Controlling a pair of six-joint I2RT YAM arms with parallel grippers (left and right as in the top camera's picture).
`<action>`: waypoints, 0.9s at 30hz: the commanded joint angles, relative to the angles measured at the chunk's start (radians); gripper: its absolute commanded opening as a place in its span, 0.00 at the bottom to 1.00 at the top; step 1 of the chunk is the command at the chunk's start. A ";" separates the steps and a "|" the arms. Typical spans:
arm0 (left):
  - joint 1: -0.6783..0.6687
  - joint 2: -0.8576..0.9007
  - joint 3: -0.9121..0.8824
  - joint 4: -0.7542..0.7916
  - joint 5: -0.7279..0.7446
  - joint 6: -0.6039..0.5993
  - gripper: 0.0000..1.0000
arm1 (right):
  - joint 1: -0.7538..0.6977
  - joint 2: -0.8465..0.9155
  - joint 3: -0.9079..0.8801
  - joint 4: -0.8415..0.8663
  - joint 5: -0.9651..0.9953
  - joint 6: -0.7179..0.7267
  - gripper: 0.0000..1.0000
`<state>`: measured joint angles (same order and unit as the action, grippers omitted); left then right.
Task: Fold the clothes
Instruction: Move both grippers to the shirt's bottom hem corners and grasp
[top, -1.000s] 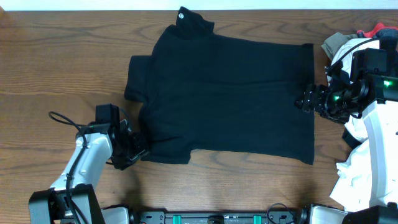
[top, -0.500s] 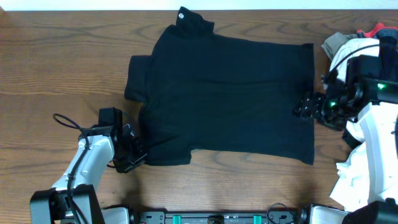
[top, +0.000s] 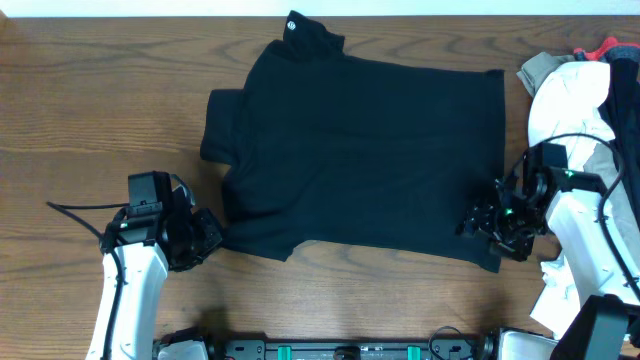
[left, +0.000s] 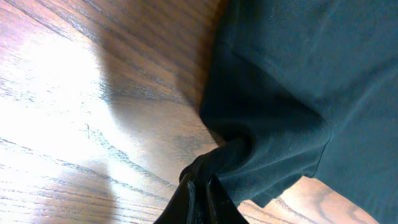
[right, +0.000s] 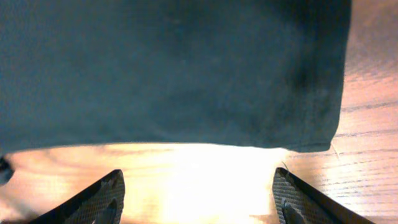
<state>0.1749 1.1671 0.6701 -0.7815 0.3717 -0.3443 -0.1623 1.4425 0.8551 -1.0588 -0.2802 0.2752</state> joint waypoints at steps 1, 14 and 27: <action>0.005 -0.017 0.019 -0.004 0.003 -0.005 0.06 | 0.005 0.000 -0.061 0.044 0.048 0.121 0.74; 0.005 -0.017 0.019 -0.007 0.003 -0.005 0.06 | 0.005 0.000 -0.280 0.321 0.127 0.283 0.59; 0.005 -0.031 0.034 -0.052 0.087 -0.005 0.06 | 0.006 -0.008 -0.189 0.215 0.115 0.140 0.01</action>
<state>0.1753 1.1553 0.6701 -0.8162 0.4026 -0.3443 -0.1623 1.4315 0.6254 -0.8066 -0.1753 0.4873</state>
